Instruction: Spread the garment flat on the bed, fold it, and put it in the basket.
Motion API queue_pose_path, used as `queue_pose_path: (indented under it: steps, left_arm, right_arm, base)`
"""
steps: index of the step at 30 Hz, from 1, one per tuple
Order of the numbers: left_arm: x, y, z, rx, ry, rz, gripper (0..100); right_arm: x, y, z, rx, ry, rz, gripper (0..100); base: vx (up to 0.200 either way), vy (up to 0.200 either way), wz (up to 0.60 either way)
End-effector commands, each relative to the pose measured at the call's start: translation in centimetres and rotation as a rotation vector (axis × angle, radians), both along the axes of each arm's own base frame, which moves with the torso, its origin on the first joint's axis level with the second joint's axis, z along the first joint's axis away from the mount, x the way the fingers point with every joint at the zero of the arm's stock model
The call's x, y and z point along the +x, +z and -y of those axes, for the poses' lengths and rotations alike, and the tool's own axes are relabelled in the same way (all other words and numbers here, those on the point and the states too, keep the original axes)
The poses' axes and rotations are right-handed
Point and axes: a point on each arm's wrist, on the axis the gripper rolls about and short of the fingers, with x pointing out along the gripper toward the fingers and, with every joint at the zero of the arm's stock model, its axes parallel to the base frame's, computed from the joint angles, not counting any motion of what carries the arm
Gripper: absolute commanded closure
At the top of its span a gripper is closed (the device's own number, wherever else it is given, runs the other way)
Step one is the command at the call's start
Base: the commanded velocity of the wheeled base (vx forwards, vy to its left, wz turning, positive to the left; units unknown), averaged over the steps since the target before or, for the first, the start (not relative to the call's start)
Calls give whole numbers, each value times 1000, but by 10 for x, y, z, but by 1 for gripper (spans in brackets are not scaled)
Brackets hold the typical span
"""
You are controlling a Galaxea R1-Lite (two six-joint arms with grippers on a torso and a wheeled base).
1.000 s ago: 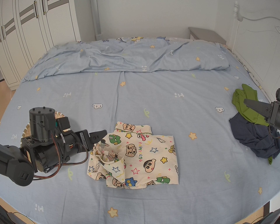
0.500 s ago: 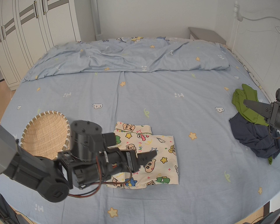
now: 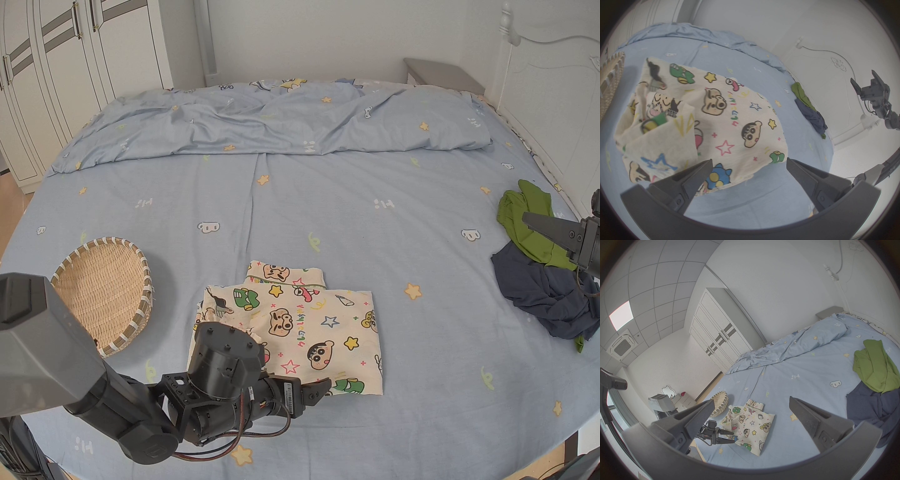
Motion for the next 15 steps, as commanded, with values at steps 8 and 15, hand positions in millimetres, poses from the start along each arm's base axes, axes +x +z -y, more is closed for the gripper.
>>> queue_pose_path:
  steps: [8, 15]
  left_arm:
    - [-35, -19, -45, 20, 164, 107, 0]
    - [-56, -29, -91, 30, 302, 47, 0]
  right_arm:
    - [-4, 3, -1, -1, 8, 15, 0]
    - [-5, 2, -2, 0, 11, 14, 0]
  base:
    - [0, 0, 0]
    - [0, 0, 0]
